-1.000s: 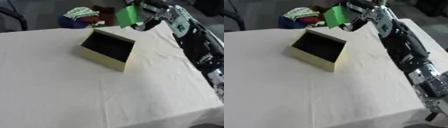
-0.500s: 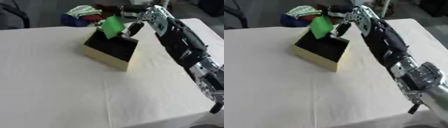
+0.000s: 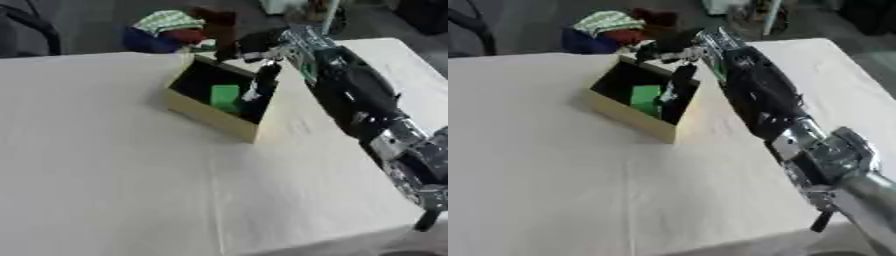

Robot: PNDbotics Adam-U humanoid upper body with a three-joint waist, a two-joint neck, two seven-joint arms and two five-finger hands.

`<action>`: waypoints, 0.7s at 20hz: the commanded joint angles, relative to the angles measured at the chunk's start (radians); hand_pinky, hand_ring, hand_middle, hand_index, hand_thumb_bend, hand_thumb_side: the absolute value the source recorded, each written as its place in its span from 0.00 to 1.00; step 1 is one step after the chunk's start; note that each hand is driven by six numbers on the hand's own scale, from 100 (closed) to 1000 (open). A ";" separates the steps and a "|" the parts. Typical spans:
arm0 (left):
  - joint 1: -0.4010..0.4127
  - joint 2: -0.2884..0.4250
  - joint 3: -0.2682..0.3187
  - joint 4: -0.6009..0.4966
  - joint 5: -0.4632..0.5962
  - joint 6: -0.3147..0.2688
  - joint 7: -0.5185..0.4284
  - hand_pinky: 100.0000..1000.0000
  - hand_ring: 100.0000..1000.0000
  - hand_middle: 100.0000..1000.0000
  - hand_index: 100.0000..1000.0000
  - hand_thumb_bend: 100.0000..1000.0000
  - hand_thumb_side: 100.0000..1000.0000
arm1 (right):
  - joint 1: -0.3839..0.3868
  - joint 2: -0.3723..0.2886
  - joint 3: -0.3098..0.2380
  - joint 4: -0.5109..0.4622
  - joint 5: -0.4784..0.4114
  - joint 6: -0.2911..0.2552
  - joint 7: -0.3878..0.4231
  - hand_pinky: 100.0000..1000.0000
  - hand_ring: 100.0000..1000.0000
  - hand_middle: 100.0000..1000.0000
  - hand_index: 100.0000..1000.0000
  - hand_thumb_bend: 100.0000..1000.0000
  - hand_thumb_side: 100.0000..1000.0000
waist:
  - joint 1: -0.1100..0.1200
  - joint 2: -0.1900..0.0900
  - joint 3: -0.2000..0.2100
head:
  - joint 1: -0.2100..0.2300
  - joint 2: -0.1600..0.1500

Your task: Pick up objects on the table and place them in the box.

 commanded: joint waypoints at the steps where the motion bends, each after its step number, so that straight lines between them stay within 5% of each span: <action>1: -0.007 0.020 0.005 -0.020 -0.001 0.001 0.001 0.69 0.50 0.49 0.79 0.00 0.74 | -0.027 -0.035 -0.015 0.010 0.069 -0.021 -0.029 0.93 0.99 1.00 1.00 0.49 0.66 | 0.001 -0.018 -0.002 | 0.006 -0.006; 9: -0.001 0.021 0.007 -0.020 -0.002 0.003 0.003 0.69 0.50 0.49 0.79 0.00 0.74 | -0.033 -0.086 -0.043 -0.016 0.043 -0.028 -0.110 0.92 0.98 1.00 1.00 0.46 0.57 | -0.001 -0.026 -0.012 | 0.011 -0.003; 14: 0.003 0.021 0.009 -0.019 -0.003 0.004 0.004 0.69 0.50 0.49 0.79 0.00 0.74 | -0.012 -0.139 -0.054 -0.095 -0.116 -0.046 -0.120 0.90 0.98 1.00 1.00 0.34 0.45 | 0.000 -0.027 -0.024 | 0.018 0.000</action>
